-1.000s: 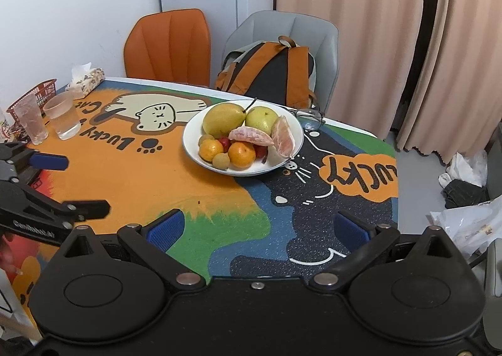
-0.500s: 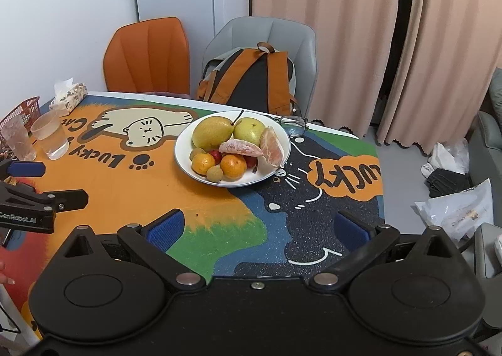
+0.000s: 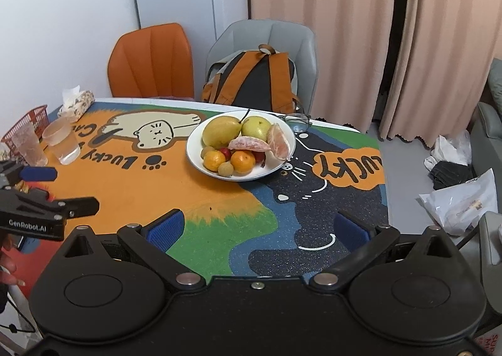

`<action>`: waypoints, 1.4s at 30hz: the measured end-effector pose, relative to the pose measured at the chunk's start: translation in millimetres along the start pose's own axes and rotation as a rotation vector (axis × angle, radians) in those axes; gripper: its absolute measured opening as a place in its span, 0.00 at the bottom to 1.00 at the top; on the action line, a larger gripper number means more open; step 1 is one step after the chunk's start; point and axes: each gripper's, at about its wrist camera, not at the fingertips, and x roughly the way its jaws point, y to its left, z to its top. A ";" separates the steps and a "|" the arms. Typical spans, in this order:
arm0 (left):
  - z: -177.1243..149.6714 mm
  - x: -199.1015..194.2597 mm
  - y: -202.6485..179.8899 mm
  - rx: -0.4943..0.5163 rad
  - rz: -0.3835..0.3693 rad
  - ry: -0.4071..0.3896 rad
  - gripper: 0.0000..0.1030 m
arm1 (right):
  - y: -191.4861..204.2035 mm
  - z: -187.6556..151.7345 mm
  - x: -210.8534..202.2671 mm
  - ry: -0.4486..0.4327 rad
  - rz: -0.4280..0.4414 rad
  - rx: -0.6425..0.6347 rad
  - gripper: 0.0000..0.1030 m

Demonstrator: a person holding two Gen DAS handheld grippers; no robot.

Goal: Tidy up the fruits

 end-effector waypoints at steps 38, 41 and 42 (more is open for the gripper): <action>-3.8 0.8 -10.1 0.013 -0.040 -0.001 1.00 | -14.8 -5.4 2.1 0.016 -0.022 0.010 1.00; -3.9 1.5 -9.5 0.011 -0.038 0.000 1.00 | -14.5 -5.4 2.1 0.014 -0.022 0.010 1.00; -4.1 1.4 -9.5 0.010 -0.039 0.000 1.00 | -14.5 -5.2 2.2 0.014 -0.022 0.010 1.00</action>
